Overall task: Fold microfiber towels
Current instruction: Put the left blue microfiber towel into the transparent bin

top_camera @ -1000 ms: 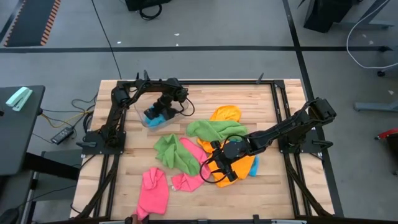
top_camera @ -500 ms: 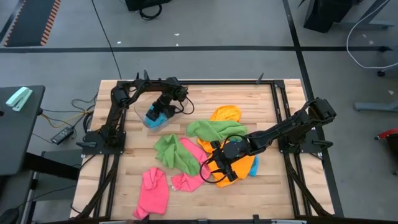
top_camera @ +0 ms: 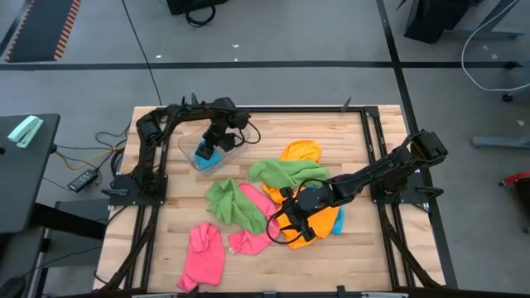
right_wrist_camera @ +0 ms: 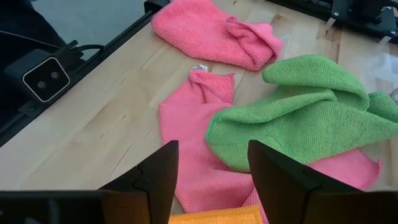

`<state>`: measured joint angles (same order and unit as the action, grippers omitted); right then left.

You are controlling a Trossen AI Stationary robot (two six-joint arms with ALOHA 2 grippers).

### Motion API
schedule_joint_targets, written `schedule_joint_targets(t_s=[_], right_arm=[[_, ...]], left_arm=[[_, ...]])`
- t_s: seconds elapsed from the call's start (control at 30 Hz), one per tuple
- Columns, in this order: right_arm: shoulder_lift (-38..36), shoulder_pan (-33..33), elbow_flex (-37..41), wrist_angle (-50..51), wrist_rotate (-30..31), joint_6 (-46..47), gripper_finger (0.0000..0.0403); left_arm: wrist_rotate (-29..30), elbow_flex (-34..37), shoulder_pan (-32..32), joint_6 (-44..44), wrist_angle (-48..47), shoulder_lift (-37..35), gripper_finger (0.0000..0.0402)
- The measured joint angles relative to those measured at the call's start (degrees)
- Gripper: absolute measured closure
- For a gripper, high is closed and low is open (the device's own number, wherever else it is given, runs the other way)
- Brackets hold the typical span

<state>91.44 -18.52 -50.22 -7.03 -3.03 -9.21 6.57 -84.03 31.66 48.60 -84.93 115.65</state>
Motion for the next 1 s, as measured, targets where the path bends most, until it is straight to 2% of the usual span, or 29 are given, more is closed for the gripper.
schedule_joint_targets(t_s=[0.2,0.33,0.73,0.87,1.0], right_arm=[[0.0,0.0,0.0,-0.01,0.0,-0.11,0.0201],[0.0,0.0,0.0,0.0,0.0,-0.12,0.0201],[0.0,0.0,0.0,0.02,0.0,0.11,0.0201],[0.0,0.0,0.0,0.02,0.0,0.17,0.0201],[0.0,0.0,0.0,0.02,0.0,0.2,0.0201]], left_arm=[[-0.87,-0.01,0.0,0.03,0.35,-0.96,0.0175],[-5.31,0.0,0.0,1.88,0.83,-0.96,0.0197],[-7.26,0.0,-0.96,7.58,-0.55,-0.98,0.0367],[-6.14,0.0,-1.94,6.76,0.5,-2.78,0.037],[-2.16,0.0,-2.91,4.58,7.58,-7.85,0.0369]])
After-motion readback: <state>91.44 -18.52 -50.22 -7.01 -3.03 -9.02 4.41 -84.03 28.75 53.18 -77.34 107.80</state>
